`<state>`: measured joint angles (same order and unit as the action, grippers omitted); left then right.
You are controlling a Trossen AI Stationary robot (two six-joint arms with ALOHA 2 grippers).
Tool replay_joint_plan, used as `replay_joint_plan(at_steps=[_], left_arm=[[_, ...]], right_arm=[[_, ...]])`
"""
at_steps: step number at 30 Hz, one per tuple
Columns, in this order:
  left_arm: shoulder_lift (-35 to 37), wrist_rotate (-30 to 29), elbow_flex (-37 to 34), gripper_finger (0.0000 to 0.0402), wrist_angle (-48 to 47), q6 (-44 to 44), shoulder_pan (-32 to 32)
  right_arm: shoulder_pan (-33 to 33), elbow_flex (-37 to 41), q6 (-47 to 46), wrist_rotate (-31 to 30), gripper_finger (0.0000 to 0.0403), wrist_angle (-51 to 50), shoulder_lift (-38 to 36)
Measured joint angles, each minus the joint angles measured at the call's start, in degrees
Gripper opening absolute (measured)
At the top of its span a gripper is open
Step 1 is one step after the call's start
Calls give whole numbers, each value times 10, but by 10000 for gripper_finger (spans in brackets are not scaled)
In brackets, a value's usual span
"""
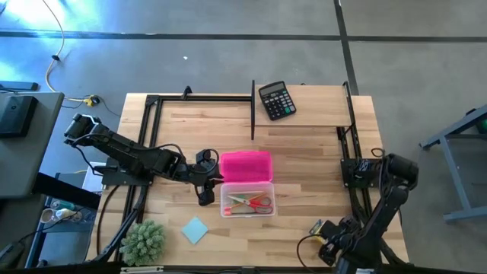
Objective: Pack school essentials
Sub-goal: Put the yellow crayon pack into the supply box
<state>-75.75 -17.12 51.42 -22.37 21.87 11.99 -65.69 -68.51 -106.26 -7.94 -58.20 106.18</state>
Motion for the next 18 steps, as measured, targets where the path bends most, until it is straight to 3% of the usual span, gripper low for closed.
replay_joint_plan(at_steps=[11, 18], left_arm=[[0, 0, 0, 62, 0, 0, 0], [0, 0, 0, 62, 0, 0, 0]], right_arm=[[0, 0, -14, 7, 393, 15, 20], [8, 0, -18, 16, 346, 17, 20]])
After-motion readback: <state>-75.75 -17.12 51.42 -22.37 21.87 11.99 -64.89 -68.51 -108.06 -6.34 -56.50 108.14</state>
